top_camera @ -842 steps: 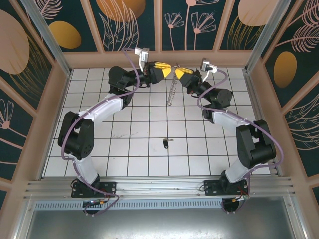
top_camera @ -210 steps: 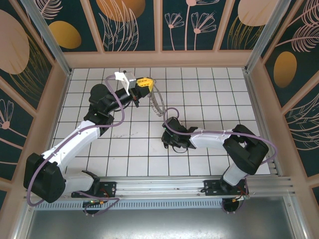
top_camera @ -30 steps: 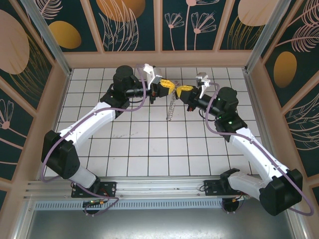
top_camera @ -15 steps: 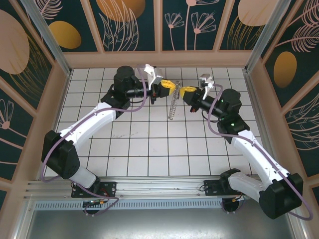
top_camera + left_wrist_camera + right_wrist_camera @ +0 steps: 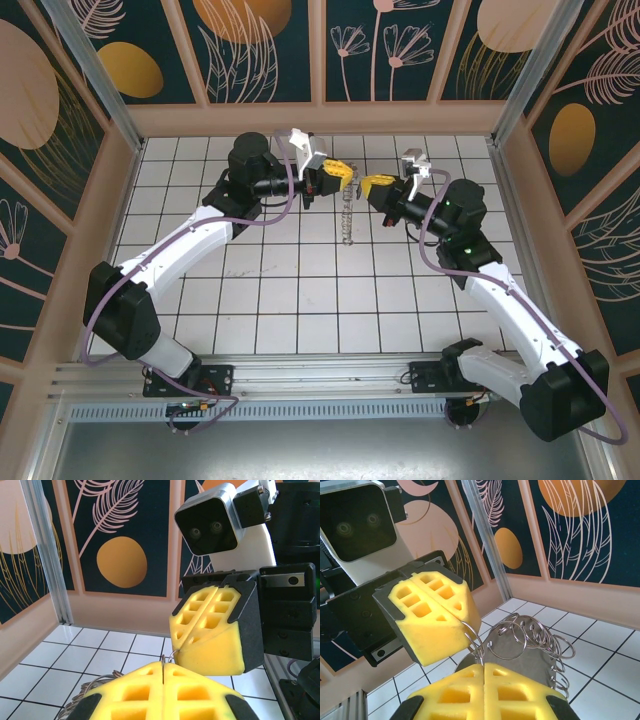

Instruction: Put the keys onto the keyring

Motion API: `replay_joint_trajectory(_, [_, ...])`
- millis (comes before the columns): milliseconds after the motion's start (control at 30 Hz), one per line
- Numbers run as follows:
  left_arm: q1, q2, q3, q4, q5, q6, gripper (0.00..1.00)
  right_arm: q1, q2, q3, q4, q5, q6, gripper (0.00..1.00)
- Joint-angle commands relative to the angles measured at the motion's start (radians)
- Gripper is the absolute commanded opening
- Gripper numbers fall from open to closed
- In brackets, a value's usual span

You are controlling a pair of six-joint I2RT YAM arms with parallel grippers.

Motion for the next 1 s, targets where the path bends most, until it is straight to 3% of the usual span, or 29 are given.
replay_joint_trajectory(0, [0.000,-0.024,-0.006,0.122,-0.021,-0.027,0.00,-0.011,-0.010,-0.023,0.029,-0.021,0.021,0.00])
replay_joint_trajectory(567, [0.000,-0.025,-0.045,0.242,-0.069,-0.104,0.00,-0.011,-0.012,-0.049,0.076,-0.011,0.060,0.00])
replay_joint_trajectory(967, [0.000,-0.032,-0.107,0.422,-0.104,-0.213,0.00,-0.011,-0.014,-0.089,0.143,-0.018,0.104,0.00])
